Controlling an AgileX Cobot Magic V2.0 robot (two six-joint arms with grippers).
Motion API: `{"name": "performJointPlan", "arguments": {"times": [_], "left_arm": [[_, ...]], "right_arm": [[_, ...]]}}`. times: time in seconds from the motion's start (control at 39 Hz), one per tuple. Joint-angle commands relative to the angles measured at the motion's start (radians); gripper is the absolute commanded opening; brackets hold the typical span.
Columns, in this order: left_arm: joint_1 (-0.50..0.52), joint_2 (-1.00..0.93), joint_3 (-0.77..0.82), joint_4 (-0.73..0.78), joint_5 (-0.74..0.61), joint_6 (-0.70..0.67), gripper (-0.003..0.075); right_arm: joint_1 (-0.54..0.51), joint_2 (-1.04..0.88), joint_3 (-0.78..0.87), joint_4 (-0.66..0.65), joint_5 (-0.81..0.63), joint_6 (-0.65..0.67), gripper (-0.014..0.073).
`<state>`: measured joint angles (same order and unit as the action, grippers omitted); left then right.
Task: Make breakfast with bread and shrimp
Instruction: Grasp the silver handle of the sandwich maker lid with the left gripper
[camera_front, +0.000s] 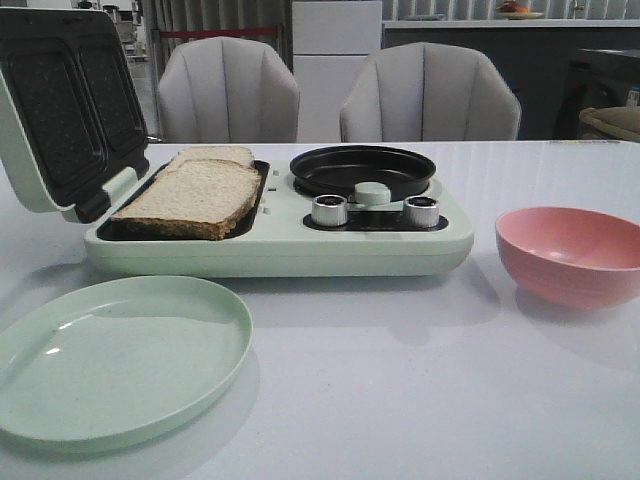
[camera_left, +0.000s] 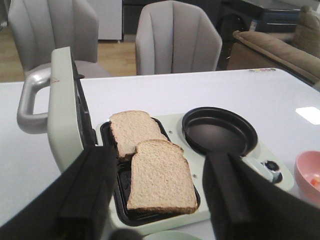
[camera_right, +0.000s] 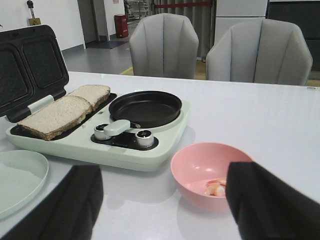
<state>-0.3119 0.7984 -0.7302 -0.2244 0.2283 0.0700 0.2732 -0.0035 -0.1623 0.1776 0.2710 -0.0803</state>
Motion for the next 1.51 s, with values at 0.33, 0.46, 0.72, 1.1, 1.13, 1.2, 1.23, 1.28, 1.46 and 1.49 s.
{"name": "performJointPlan", "arguments": {"times": [0.33, 0.46, 0.72, 1.1, 1.13, 1.2, 1.23, 1.28, 1.46, 1.49], "left_arm": [[0.255, 0.431, -0.458, -0.192, 0.217, -0.005, 0.0460], [0.321, 0.514, -0.523, -0.329, 0.235, 0.016, 0.0460], [0.510, 0.666, -0.579, -0.927, 0.405, 0.423, 0.0460], [0.639, 0.844, -0.579, -1.270, 0.635, 0.647, 0.0459], [0.639, 0.851, -0.579, -1.270, 0.635, 0.647, 0.0459], [0.639, 0.872, -0.579, -1.270, 0.635, 0.652, 0.0459], [0.639, 0.881, -0.579, -1.270, 0.635, 0.657, 0.0459], [0.639, 0.893, -0.579, -1.270, 0.635, 0.671, 0.0459], [0.630, 0.918, -0.579, -1.286, 0.652, 0.690, 0.0452], [0.628, 0.919, -0.579, -1.286, 0.653, 0.701, 0.0440]], "right_arm": [[-0.001, 0.010, -0.026, 0.001, -0.089, -0.003, 0.0604], [-0.001, 0.010, -0.026, 0.001, -0.089, -0.003, 0.0604], [-0.001, 0.010, -0.026, 0.001, -0.089, -0.003, 0.0604], [-0.001, 0.010, -0.026, 0.001, -0.089, -0.003, 0.0604], [-0.001, 0.010, -0.026, 0.001, -0.089, -0.003, 0.0604], [-0.001, 0.010, -0.026, 0.001, -0.089, -0.003, 0.0604], [-0.001, 0.010, -0.026, 0.001, -0.089, -0.003, 0.0604], [-0.001, 0.010, -0.026, 0.001, -0.089, -0.003, 0.0604], [-0.001, 0.010, -0.026, 0.001, -0.089, -0.003, 0.0604], [-0.001, 0.010, -0.026, 0.001, -0.089, -0.003, 0.0604]]}}
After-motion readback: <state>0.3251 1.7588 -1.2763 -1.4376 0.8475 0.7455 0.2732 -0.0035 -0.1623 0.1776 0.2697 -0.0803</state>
